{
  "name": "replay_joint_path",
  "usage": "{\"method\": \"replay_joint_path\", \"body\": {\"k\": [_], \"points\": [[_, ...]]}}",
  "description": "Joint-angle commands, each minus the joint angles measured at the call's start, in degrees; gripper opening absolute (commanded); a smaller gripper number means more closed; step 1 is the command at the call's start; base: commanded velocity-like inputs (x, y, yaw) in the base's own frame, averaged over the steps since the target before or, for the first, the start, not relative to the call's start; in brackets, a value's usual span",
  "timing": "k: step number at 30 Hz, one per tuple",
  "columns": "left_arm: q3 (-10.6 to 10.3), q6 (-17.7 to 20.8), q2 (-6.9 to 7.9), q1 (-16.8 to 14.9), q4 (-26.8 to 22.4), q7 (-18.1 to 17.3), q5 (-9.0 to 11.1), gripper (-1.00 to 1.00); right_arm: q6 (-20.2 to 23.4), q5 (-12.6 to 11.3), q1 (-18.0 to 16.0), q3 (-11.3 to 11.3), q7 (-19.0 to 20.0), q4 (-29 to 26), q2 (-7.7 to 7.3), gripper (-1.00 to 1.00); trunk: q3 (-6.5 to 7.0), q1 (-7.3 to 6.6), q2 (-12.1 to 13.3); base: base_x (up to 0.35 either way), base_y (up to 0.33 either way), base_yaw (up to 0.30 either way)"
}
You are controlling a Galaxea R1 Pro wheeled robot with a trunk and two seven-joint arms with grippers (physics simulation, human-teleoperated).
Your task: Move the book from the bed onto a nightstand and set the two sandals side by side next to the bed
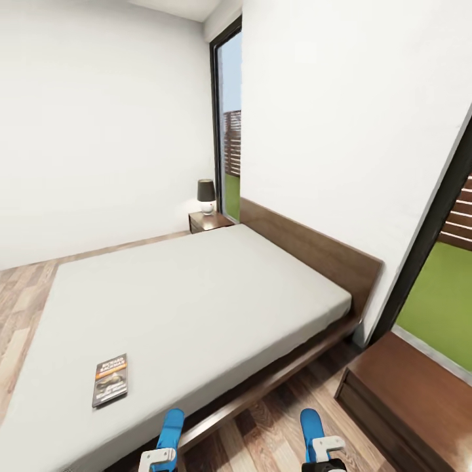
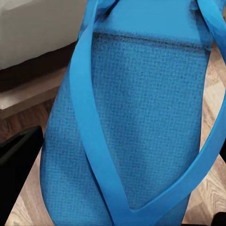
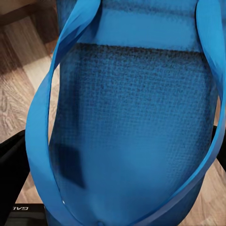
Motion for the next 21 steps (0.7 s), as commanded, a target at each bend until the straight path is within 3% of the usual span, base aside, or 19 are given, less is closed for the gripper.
{"method": "replay_joint_path", "body": {"k": [1, 21], "points": [[-0.54, -0.24, 0.03, -0.06, 0.09, 0.44, 0.48, -1.00, 0.41, 0.06, -0.01, 0.45, -0.33, -0.11, -0.02, -1.00, -0.10, 0.01, -0.07, 0.001, -0.001, 0.176], [-0.54, -0.58, 0.03, -0.06, 0.09, 0.41, 0.41, -1.00, 0.41, 0.06, -0.01, 0.44, -0.33, -0.11, -0.02, -1.00, -0.59, 0.01, -0.07, 0.000, 0.000, 0.252]]}}
